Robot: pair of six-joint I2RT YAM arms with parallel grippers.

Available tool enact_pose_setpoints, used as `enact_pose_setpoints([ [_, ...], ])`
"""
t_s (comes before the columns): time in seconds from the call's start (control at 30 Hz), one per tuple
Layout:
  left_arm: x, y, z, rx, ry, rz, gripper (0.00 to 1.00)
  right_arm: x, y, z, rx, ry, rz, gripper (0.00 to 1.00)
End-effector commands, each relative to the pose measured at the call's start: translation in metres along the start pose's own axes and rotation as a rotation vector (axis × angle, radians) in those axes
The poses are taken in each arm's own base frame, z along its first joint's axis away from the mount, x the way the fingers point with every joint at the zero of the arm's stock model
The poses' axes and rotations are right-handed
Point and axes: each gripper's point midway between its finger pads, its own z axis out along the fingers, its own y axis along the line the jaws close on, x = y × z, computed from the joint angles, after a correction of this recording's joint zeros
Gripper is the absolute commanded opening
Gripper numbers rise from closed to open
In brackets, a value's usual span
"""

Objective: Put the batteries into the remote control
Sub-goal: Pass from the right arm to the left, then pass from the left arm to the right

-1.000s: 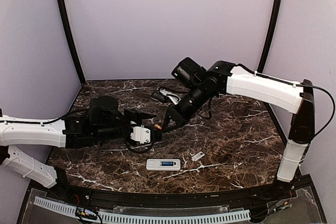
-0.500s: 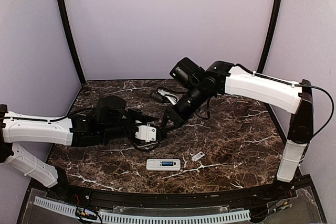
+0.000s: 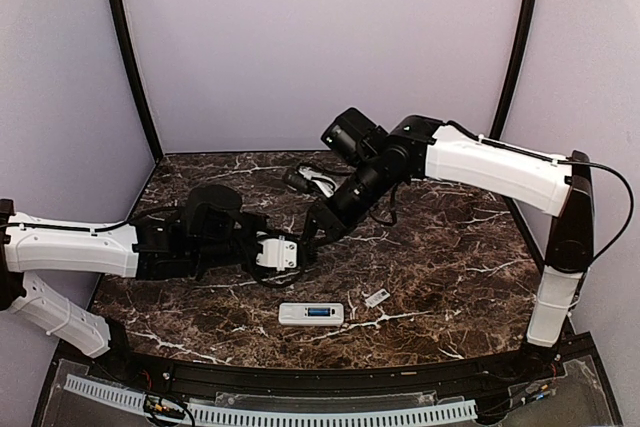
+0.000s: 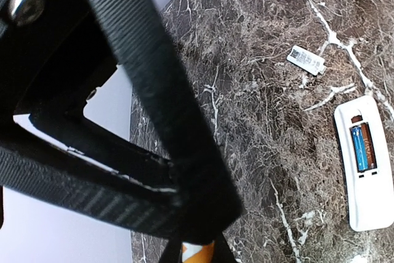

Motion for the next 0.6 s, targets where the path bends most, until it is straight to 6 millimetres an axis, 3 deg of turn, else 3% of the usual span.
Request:
enact_pose_setpoints([
  [0.0,-0.008,0.030,-0.013,-0.079,-0.001,-0.235,0.00,-0.011,0.005,-0.015,0.031,-0.089,-0.026,0.36],
  [0.13,-0.010,0.027,-0.020,-0.032,0.009,-0.464,0.00,-0.019,0.012,-0.028,0.012,-0.197,-0.007,0.49],
  [0.3,-0.014,0.019,-0.029,0.029,-0.007,-0.652,0.00,-0.024,0.017,-0.036,-0.011,-0.284,0.019,0.55],
  [0.57,-0.013,0.016,-0.032,0.042,0.001,-0.689,0.00,-0.034,0.020,-0.035,-0.055,-0.354,0.063,0.54],
])
